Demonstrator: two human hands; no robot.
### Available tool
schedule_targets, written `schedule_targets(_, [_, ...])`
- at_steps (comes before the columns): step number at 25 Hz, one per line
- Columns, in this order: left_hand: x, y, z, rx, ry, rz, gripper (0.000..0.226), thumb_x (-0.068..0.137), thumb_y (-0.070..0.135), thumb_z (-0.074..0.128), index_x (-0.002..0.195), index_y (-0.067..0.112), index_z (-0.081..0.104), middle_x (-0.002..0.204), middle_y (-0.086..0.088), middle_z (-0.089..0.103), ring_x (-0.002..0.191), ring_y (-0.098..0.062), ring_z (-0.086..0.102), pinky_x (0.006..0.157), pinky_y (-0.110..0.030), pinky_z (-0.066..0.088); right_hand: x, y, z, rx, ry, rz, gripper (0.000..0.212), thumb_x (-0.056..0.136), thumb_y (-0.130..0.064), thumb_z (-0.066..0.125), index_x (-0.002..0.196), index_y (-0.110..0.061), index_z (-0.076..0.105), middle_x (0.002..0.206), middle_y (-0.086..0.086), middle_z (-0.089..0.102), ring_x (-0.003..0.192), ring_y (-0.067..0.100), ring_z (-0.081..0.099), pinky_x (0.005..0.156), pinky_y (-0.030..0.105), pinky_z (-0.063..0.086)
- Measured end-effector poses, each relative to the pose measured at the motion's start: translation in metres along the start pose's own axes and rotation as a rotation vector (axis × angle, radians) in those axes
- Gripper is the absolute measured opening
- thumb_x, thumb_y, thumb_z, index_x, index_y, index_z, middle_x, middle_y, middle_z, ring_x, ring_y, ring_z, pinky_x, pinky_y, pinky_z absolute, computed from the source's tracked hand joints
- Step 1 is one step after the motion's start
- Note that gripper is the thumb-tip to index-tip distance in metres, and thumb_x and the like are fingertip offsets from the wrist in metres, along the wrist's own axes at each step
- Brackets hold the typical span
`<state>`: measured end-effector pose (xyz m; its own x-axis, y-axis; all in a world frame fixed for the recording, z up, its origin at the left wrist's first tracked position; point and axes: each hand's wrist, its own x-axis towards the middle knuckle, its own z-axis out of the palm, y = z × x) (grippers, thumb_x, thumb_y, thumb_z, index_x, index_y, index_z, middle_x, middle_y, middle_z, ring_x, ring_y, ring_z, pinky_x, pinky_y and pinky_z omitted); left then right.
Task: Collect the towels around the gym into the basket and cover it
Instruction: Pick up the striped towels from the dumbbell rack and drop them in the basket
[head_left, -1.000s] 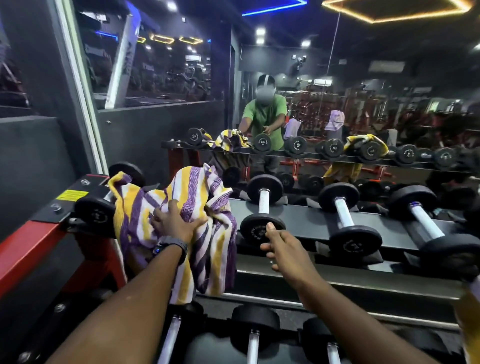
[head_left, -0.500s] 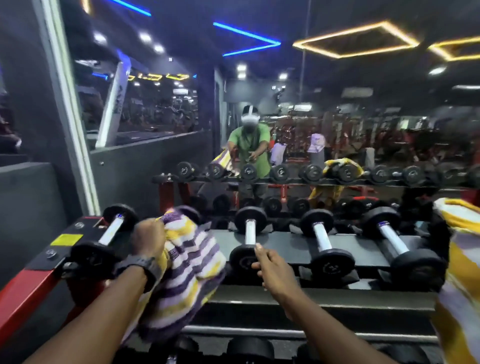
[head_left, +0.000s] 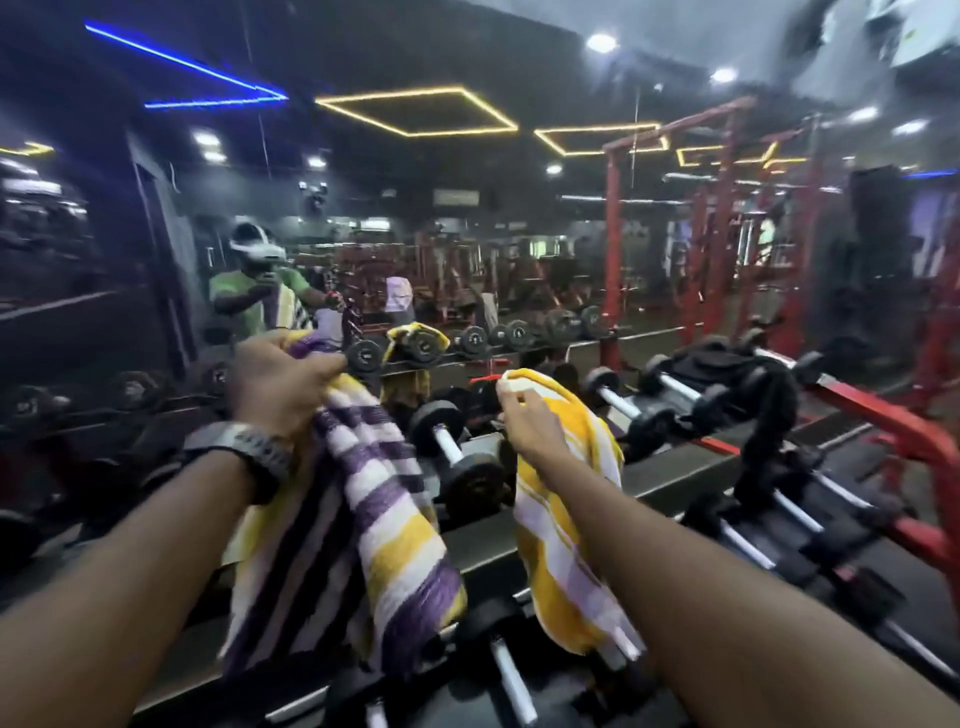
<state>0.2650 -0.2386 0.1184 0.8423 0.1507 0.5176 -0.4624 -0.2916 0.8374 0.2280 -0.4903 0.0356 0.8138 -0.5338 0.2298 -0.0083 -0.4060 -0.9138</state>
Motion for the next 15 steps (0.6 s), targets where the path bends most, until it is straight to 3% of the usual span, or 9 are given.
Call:
schedule_targets(3, [-0.04,0.028,0.101,0.014,-0.122,0.034,0.017,0.052,0.029,0.071,0.062,0.018,0.064,0.066,0.003,0.064,0.063,-0.015,0.055,0.063,-0.027,0.045,0.042,0.035,-0.049,0.027,0.002,0.015,0.057,0.1,-0.058,0.039,0.127,-0.013,0.06,0.124,0.016,0.068,0.122,0.034,0.058,0.099,0.041,0.043])
schedule_targets(7, [-0.053,0.018,0.214,0.158,-0.177,0.02,0.019,0.053,0.033,0.07,0.064,0.018,0.066,0.057,0.012,0.061,0.061,-0.019,0.06,0.056,-0.026,0.044,0.089,0.074,-0.094,0.032,0.016,0.032,0.056,0.099,-0.061,0.037,0.124,-0.016,0.06,0.125,0.014,0.068,0.121,0.033,0.057,0.092,0.039,0.041])
schedule_targets(11, [-0.056,0.003,0.265,0.222,-0.132,0.0,0.02,0.051,0.038,0.066,0.063,0.022,0.063,0.06,0.007,0.064,0.07,-0.028,0.066,0.061,-0.029,0.049,0.13,0.114,-0.105,0.009,-0.017,0.067,0.054,0.098,-0.063,0.036,0.116,-0.019,0.06,0.121,0.011,0.069,0.119,0.031,0.056,0.087,0.037,0.038])
schedule_targets(15, [-0.047,-0.013,0.288,0.257,-0.107,0.009,0.024,0.053,0.038,0.066,0.065,0.018,0.063,0.063,0.002,0.065,0.069,-0.03,0.065,0.061,-0.031,0.05,0.164,0.149,-0.087,0.007,-0.022,0.115,0.056,0.098,-0.063,0.037,0.122,-0.017,0.059,0.123,0.013,0.068,0.12,0.033,0.058,0.089,0.039,0.04])
